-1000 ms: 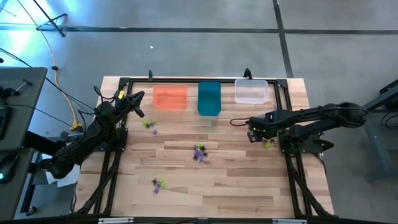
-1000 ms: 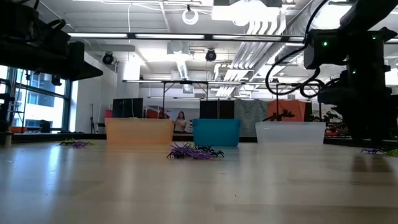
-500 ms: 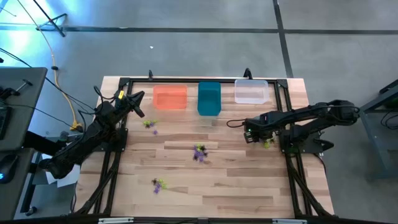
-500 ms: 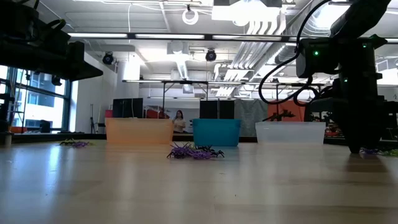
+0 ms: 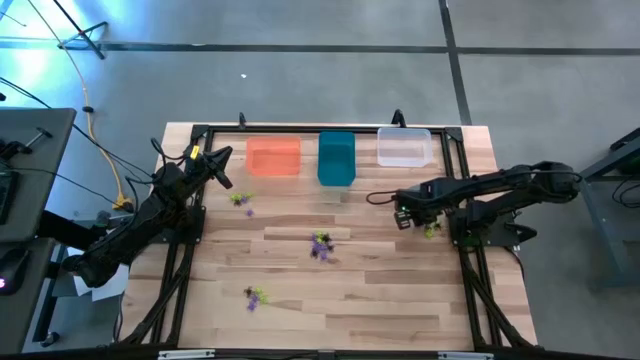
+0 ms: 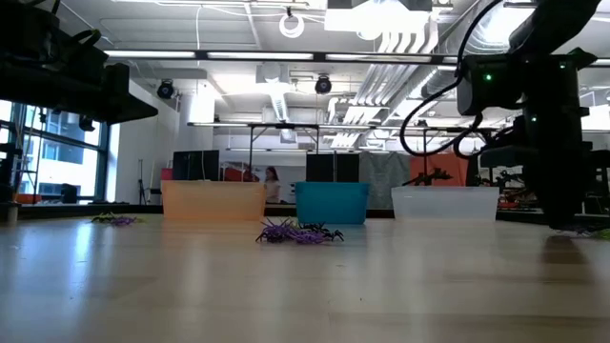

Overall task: Sort Halloween decoration
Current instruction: Put the purple spider toy into the blue bin

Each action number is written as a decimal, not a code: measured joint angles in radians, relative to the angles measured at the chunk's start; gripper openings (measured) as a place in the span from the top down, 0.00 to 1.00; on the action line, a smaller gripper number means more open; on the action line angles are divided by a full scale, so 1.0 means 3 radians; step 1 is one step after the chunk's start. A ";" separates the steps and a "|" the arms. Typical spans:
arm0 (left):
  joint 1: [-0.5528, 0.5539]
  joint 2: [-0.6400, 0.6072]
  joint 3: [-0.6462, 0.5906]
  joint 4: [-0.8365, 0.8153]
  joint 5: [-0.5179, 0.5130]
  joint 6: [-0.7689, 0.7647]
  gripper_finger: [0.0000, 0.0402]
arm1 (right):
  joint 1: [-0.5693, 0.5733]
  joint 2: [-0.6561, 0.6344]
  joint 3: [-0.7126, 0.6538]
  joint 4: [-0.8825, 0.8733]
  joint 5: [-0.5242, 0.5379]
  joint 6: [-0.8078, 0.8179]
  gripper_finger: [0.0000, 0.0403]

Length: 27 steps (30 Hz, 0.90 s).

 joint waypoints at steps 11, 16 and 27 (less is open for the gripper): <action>-0.0001 0.0000 0.0000 -0.0001 0.0000 0.0000 0.96 | 0.0000 -0.0004 0.0366 -0.0213 0.0127 -0.0265 1.00; 0.0000 -0.0001 0.0000 0.0000 -0.0001 -0.0001 0.96 | 0.0003 -0.0004 0.0794 -0.0366 0.0174 -0.0616 1.00; -0.0001 -0.0001 0.0000 -0.0001 -0.0001 0.0000 0.96 | 0.0003 -0.0006 0.2133 -0.0372 0.0808 -0.1655 1.00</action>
